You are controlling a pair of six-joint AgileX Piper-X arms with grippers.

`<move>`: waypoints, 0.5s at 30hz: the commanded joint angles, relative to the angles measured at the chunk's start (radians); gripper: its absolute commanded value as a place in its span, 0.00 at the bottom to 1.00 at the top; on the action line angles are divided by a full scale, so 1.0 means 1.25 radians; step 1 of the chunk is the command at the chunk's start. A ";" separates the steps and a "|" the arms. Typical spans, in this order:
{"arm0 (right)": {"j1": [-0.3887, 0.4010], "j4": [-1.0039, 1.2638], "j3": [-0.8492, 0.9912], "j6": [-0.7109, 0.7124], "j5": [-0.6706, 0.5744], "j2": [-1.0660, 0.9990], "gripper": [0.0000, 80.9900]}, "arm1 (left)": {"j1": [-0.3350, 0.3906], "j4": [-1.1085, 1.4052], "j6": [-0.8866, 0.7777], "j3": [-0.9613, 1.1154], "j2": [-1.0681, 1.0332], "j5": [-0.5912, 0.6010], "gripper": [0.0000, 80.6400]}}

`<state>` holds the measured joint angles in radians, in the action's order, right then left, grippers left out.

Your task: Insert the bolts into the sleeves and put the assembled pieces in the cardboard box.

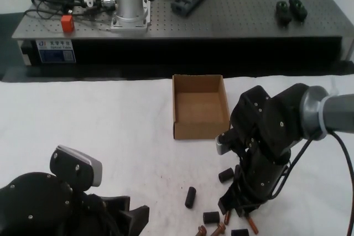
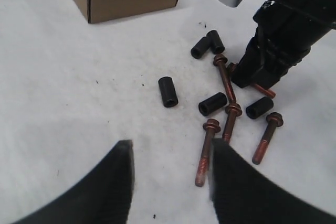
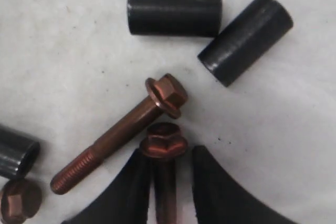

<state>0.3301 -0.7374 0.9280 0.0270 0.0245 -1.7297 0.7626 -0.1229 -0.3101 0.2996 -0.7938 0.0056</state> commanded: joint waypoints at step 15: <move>-0.038 -0.059 -0.006 0.044 -0.058 0.178 0.04 | -0.001 -0.137 0.216 0.269 -0.340 0.126 0.41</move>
<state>0.3024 -0.7738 0.9219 0.0909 0.0000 -1.6359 0.7626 -0.2181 -0.1398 0.5014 -1.1365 0.1206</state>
